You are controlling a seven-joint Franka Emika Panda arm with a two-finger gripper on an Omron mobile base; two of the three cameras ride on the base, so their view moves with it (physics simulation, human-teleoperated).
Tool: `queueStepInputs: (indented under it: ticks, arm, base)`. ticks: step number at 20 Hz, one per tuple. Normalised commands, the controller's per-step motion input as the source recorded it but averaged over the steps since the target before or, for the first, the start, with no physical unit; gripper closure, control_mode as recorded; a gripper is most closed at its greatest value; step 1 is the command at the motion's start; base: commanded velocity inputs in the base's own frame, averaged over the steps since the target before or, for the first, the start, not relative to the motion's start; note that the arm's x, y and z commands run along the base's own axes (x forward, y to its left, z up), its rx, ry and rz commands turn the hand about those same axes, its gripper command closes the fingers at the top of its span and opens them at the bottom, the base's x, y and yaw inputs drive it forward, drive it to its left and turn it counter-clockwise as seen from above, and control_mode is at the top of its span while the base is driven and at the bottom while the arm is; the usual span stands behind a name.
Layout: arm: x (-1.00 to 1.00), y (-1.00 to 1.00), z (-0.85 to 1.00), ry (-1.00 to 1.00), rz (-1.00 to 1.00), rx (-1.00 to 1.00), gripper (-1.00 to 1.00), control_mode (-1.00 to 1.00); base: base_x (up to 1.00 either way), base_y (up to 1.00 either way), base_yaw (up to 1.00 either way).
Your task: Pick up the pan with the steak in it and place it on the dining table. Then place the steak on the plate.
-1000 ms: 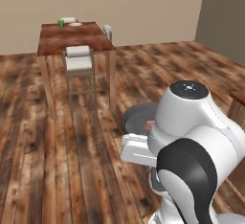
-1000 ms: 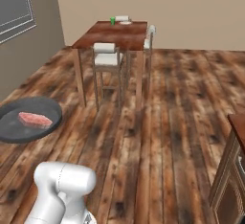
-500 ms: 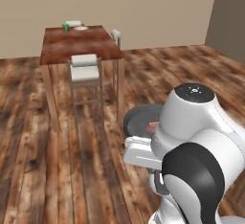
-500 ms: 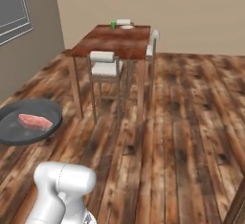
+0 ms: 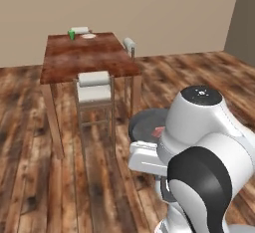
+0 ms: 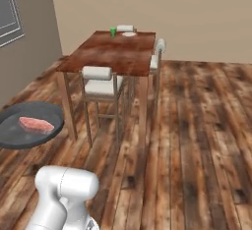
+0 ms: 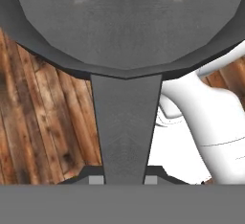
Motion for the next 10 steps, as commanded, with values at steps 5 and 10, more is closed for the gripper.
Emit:
queueStepInputs:
  ticks: [5,10]
  arm:
    - [0.0,0.0,0.0,0.0,0.0,0.0,1.0,1.0]
    - [0.0,0.0,0.0,0.0,0.0,0.0,1.0,1.0]
  base:
    - [0.97,0.03,0.0]
    - [0.54,0.28,0.01]
